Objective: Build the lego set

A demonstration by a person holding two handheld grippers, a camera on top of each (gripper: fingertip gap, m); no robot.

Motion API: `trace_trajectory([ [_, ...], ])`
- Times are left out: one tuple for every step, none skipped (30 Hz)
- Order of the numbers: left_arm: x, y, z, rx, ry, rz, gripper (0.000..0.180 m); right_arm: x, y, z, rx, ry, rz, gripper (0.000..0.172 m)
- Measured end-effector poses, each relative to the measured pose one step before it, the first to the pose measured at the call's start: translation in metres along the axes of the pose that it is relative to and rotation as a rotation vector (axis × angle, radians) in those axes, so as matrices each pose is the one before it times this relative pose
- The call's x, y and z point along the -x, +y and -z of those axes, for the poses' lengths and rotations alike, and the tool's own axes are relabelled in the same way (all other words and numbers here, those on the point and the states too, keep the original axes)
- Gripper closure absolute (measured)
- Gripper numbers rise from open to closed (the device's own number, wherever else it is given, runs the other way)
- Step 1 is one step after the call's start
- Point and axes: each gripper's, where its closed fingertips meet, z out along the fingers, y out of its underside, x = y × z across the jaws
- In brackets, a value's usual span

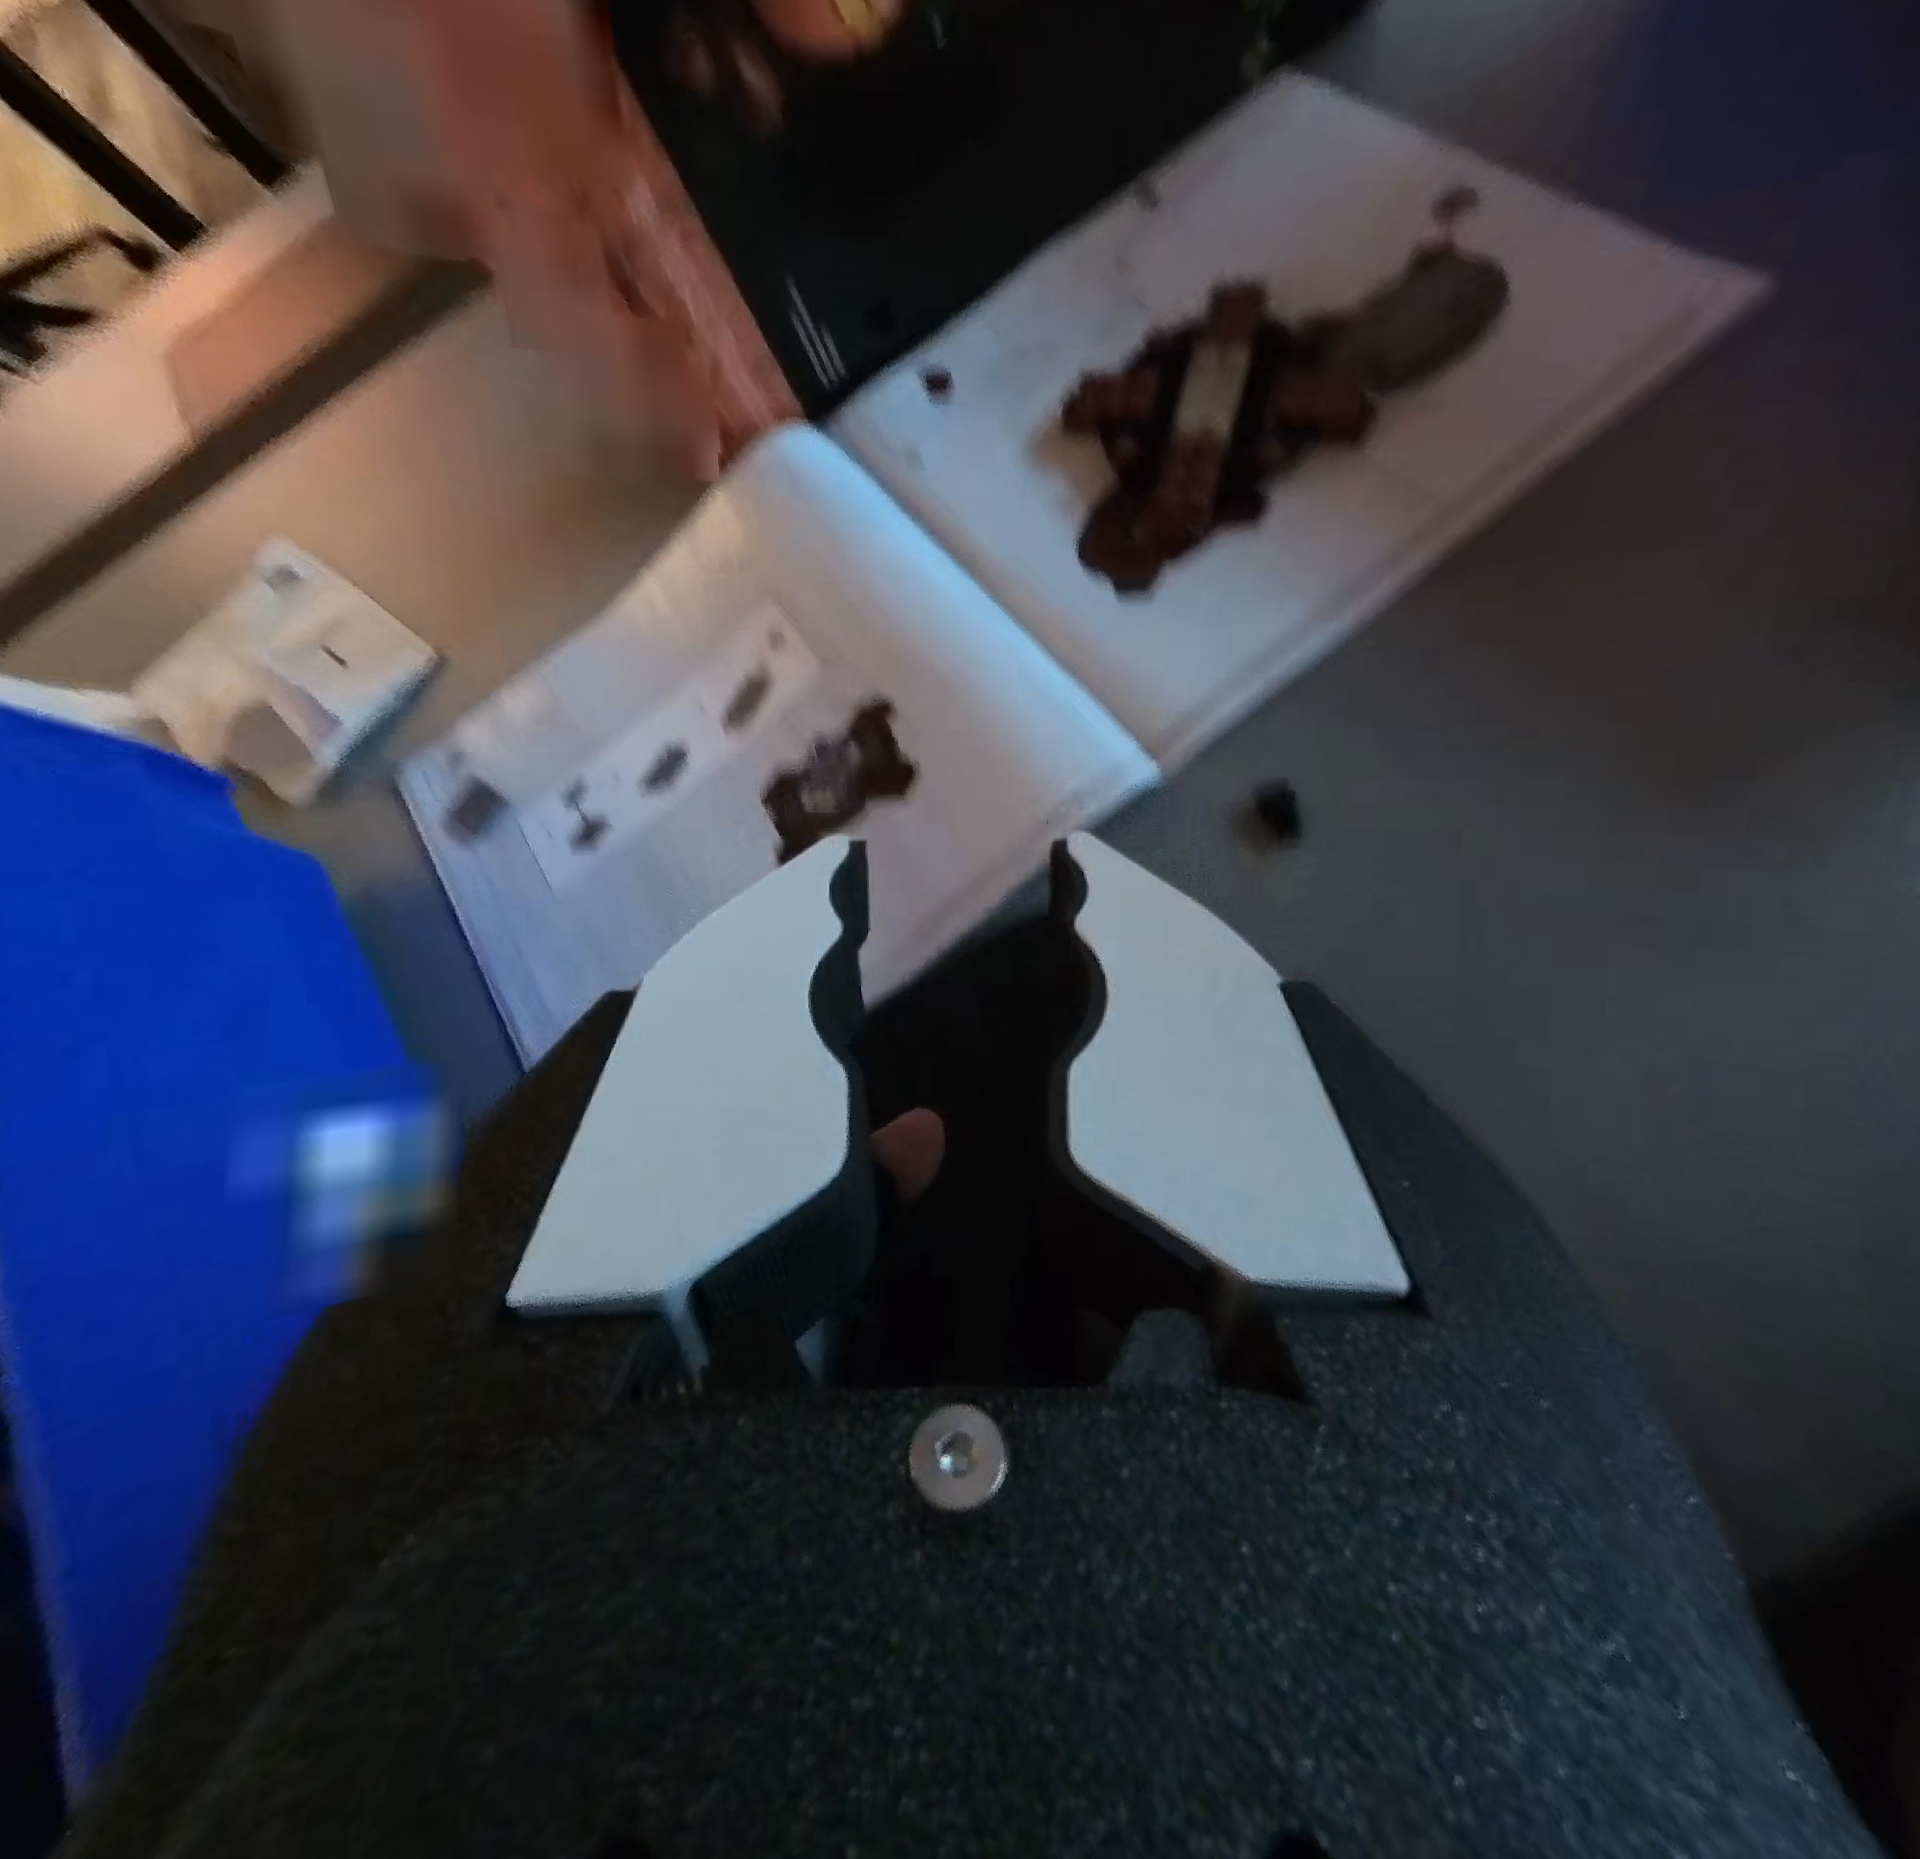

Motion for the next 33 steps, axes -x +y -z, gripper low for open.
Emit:
trace_trajectory([
  [-0.00158,0.00395,0.00210,0.0018,0.0133,-0.0012,0.147,0.01342,-0.00322,-0.02020,-0.0032,-0.0506,-0.0090,0.164],
  [-0.00144,0.00254,0.00212,-0.0047,0.0120,-0.0030,0.147,0.01083,-0.00133,-0.02140,0.0052,-0.0406,-0.0037,0.164],
  [-0.00139,0.00191,0.00200,-0.0069,0.0128,-0.0033,0.147,0.00528,-0.00017,-0.02145,0.0101,-0.0143,0.0024,0.164],
  [-0.00123,0.00179,0.00159,-0.0056,0.0142,-0.0014,0.147,0.00453,0.00105,-0.02081,0.0166,-0.0142,0.0002,0.164],
  [-0.00106,0.00180,0.00128,-0.0032,0.0146,0.0010,0.147,0.00484,0.00220,-0.02027,0.0201,-0.0247,0.0000,0.164],
  [-0.00163,0.00170,0.00084,-0.0018,0.0175,0.0006,0.147,0.00438,0.00371,-0.01836,0.0317,-0.0163,0.0030,0.164],
  [-0.00240,0.00161,0.00063,-0.0003,0.0204,-0.0006,0.146,-0.00216,0.00514,-0.01419,0.0440,0.0117,0.0122,0.164],
  [-0.00324,0.00154,0.00026,0.0008,0.0216,-0.0040,0.147,-0.00411,0.00428,-0.01156,0.0431,0.0267,0.0128,0.164],
  [-0.00378,0.00163,0.00001,0.0031,0.0207,-0.0101,0.146,-0.00239,0.00237,-0.00872,0.0350,0.0177,0.0138,0.164],
  [-0.00332,0.00218,-0.00027,0.0064,0.0156,-0.0149,0.146,0.00094,-0.00013,-0.00610,0.0212,-0.0006,0.0197,0.164],
  [-0.00232,0.00247,-0.00076,0.0071,0.0100,-0.0111,0.146,0.00207,-0.00245,-0.00447,0.0025,-0.0055,0.0174,0.164],
  [-0.00165,0.00204,-0.00131,0.0039,0.0085,-0.0020,0.146,0.00093,-0.00284,-0.00387,0.0004,-0.0052,0.0073,0.164],
  [-0.00165,0.00150,-0.00173,0.0001,0.0112,0.0064,0.146,0.00077,-0.00103,-0.00391,0.0122,-0.0088,0.0017,0.164],
  [-0.00158,0.00117,-0.00216,-0.0011,0.0131,0.0119,0.146,-0.00010,0.00065,-0.00352,0.0213,-0.0046,0.0017,0.164],
  [-0.00150,0.00112,-0.00220,0.0015,0.0125,0.0110,0.146,-0.00203,0.00225,-0.00272,0.0228,0.0090,0.0049,0.164],
  [-0.00086,0.00117,-0.00188,0.0034,0.0074,0.0051,0.146,-0.00257,0.00156,-0.00271,0.0204,0.0124,0.0093,0.164],
  [0.00010,0.00049,-0.00124,0.0011,0.0005,0.0021,0.146,-0.00181,0.00115,-0.00211,0.0144,0.0071,0.0074,0.164],
  [0.00033,-0.00033,-0.00076,-0.0019,0.0001,0.0019,0.146,-0.00071,0.00015,-0.00082,0.0051,-0.0018,0.0031,0.164],
  [0.00015,-0.00083,-0.00032,-0.0037,0.0023,0.0035,0.146,0.00017,-0.00131,-0.00092,-0.0045,-0.0074,-0.0015,0.164],
  [0.00031,-0.00099,-0.00021,-0.0043,0.0028,0.0047,0.146,0.00067,-0.00169,-0.00065,-0.0071,-0.0099,-0.0049,0.164],
  [0.00045,-0.00108,-0.00014,-0.0042,0.0018,0.0033,0.146,0.00064,-0.00102,-0.00041,-0.0013,-0.0088,-0.0025,0.164],
  [0.00077,-0.00061,-0.00025,-0.0018,0.0006,0.0008,0.146,-0.00058,-0.00042,-0.00065,0.0007,0.0001,0.0012,0.164],
  [0.00115,-0.00028,-0.00032,0.0001,-0.0017,-0.0004,0.146,-0.00108,0.00027,-0.00060,0.0046,0.0027,0.0020,0.164],
  [0.00131,-0.00001,-0.00039,0.0007,-0.0018,0.0000,0.146,-0.00055,0.00083,-0.00048,0.0055,-0.0017,0.0025,0.164],
  [0.00122,-0.00002,-0.00040,0.0005,-0.0011,0.0013,0.146,-0.00060,-0.00026,-0.00023,-0.0026,-0.0038,-0.0002,0.164],
  [0.00115,-0.00001,-0.00032,-0.0004,-0.0010,0.0016,0.146,-0.00060,-0.00109,0.00014,-0.0066,-0.0050,-0.0049,0.164],
  [0.00107,-0.00005,-0.00019,-0.0005,-0.0011,0.0015,0.146,-0.00019,-0.00010,-0.00002,0.0005,-0.0079,-0.0050,0.164],
  [0.00109,-0.00008,-0.00010,0.0000,-0.0021,0.0018,0.146,-0.00079,0.00010,0.00046,0.0018,-0.0032,-0.0013,0.164],
  [0.00100,-0.00027,0.00009,-0.0011,-0.0024,0.0020,0.146,-0.00100,-0.00132,0.00082,-0.0052,-0.0005,0.0003,0.164],
  [0.00092,-0.00035,0.00026,-0.0029,-0.0010,0.0028,0.146,-0.00050,-0.00132,0.00067,-0.0029,-0.0066,-0.0012,0.164],
  [0.00057,-0.00028,0.00021,-0.0027,0.0006,0.0034,0.146,0.00002,-0.00059,-0.00008,0.0055,-0.0063,-0.0013,0.164],
  [0.00086,0.00003,0.00012,-0.0012,-0.0005,0.0025,0.146,-0.00175,-0.00105,0.00011,0.0051,0.0042,0.0054,0.164],
  [0.00115,0.00001,0.00011,-0.0012,-0.0032,0.0020,0.146,-0.00242,-0.00213,0.00059,-0.0026,0.0079,0.0099,0.164],
])
